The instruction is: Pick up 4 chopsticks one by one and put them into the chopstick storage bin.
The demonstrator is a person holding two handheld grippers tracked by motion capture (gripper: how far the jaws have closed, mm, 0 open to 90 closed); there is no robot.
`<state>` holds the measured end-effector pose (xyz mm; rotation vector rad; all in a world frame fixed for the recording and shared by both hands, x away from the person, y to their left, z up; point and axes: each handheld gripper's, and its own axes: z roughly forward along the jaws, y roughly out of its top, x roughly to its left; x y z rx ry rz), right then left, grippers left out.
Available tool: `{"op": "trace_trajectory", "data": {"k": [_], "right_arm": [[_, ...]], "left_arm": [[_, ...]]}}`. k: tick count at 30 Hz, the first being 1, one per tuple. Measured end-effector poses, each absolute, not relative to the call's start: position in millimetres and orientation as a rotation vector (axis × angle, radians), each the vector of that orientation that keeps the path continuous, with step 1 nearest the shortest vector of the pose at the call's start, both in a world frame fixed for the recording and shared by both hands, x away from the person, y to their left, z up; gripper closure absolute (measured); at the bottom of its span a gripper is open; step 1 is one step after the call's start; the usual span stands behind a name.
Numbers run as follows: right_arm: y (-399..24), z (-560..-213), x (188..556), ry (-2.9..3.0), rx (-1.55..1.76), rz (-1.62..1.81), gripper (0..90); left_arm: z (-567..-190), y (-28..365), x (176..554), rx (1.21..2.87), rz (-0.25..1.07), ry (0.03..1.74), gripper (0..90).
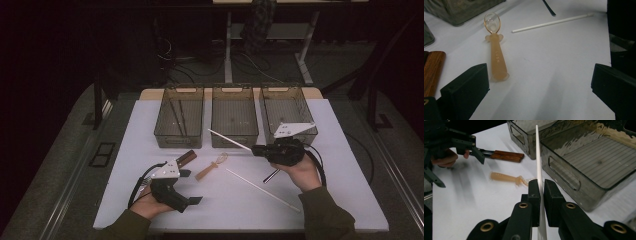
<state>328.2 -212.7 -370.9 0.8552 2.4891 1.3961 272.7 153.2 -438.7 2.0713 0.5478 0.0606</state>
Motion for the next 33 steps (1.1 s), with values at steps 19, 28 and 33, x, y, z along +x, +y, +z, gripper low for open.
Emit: {"op": "trace_trajectory", "data": {"k": [19, 28, 33], "right_arm": [[-174, -354, 361, 2.473, 0.875, 1.383, 83.7], [-154, -346, 379, 2.466, 0.910, 1.373, 83.7], [-142, -343, 389, 2.470, 0.917, 1.343, 83.7]], "left_arm": [[-437, 154, 272, 2.066, 0.065, 0.540, 0.0], [-437, 154, 272, 2.063, 0.060, 0.538, 0.0], [-436, 154, 272, 2.059, 0.059, 0.541, 0.0]]}}
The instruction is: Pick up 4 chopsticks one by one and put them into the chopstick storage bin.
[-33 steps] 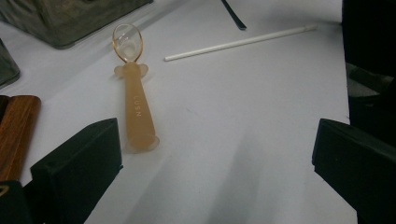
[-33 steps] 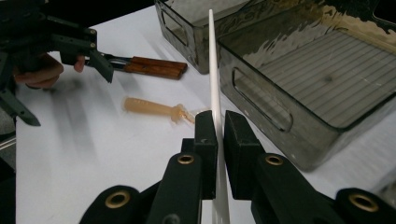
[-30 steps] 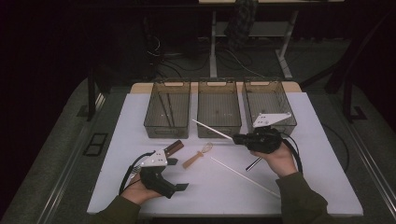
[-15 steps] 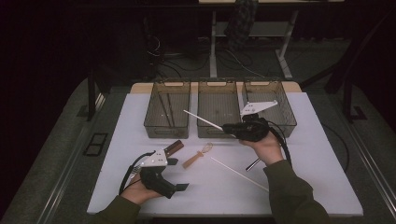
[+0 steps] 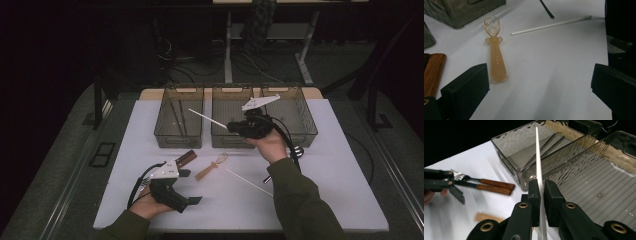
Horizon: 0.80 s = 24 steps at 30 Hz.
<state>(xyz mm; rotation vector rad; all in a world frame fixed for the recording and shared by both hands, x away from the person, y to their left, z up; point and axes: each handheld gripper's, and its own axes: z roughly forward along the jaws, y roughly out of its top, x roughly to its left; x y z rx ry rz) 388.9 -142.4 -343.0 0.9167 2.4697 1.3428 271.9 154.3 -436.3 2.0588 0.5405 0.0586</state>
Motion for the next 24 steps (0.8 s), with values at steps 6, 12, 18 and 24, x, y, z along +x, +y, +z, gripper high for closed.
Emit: {"op": "trace_trajectory", "data": {"k": [6, 12, 18, 24], "right_arm": [[-128, -340, 403, 2.462, 0.937, 1.331, 83.7], [-113, -338, 416, 2.462, 0.952, 1.307, 83.7], [-94, -340, 427, 2.472, 0.961, 1.284, 83.7], [-75, -345, 439, 2.487, 0.980, 1.223, 83.6]], "left_arm": [[-436, 154, 272, 2.053, 0.055, 0.540, 0.1], [-436, 154, 271, 2.051, 0.054, 0.536, 0.1], [-435, 155, 272, 2.044, 0.050, 0.532, 0.1], [-434, 155, 271, 2.044, 0.050, 0.527, 0.1]]}}
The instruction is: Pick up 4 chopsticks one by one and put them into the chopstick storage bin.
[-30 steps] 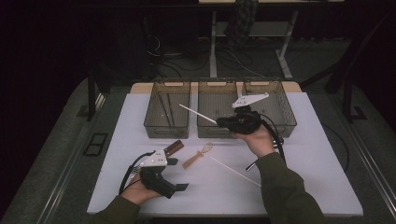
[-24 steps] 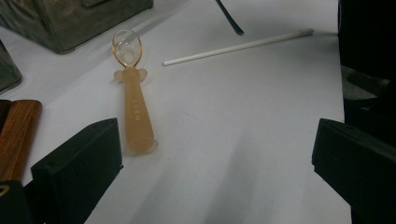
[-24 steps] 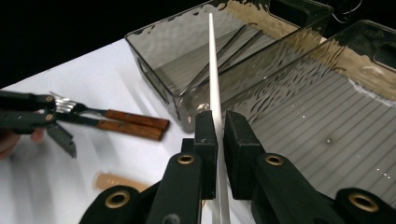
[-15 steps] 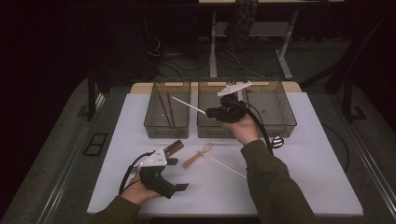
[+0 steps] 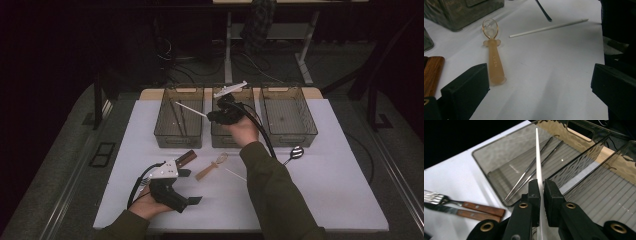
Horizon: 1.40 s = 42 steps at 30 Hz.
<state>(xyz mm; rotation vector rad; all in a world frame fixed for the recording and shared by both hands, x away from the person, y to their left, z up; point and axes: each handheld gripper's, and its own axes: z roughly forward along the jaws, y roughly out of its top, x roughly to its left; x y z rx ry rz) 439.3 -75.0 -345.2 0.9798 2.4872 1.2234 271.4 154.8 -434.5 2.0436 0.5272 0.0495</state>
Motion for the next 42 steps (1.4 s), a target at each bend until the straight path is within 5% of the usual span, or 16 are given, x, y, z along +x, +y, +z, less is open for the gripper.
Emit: {"op": "trace_trajectory", "data": {"k": [42], "right_arm": [[12, -377, 497, 2.470, 1.111, 1.061, 83.3]], "left_arm": [[-432, 156, 270, 2.026, 0.047, 0.519, 0.1]]}}
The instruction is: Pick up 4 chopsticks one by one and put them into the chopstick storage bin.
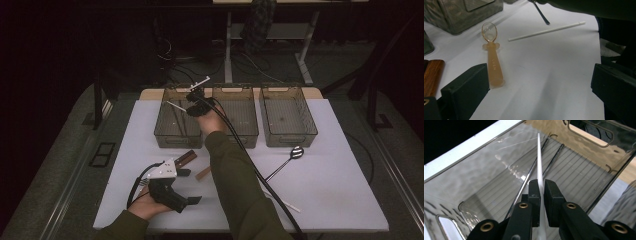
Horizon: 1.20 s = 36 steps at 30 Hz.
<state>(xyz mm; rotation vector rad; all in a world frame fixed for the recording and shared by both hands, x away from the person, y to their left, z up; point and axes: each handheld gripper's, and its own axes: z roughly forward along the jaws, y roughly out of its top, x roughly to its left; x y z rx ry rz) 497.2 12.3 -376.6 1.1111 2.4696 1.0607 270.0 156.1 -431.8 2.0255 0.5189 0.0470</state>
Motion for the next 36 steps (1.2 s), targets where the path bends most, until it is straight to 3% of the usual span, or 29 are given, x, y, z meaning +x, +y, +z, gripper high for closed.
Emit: {"op": "trace_trajectory", "data": {"k": [6, 8, 26, 36], "right_arm": [[19, -385, 498, 2.478, 1.105, 1.061, 82.0], [20, -385, 497, 2.465, 1.102, 1.062, 74.2], [-13, -357, 479, 2.487, 1.098, 1.251, 45.5], [-43, -346, 454, 2.518, 1.004, 1.293, 39.8]], "left_arm": [[-432, 156, 270, 2.027, 0.046, 0.517, 0.1], [-432, 157, 270, 2.027, 0.046, 0.518, 0.1], [-433, 157, 271, 2.034, 0.050, 0.520, 0.1], [-434, 156, 272, 2.036, 0.046, 0.525, 0.1]]}}
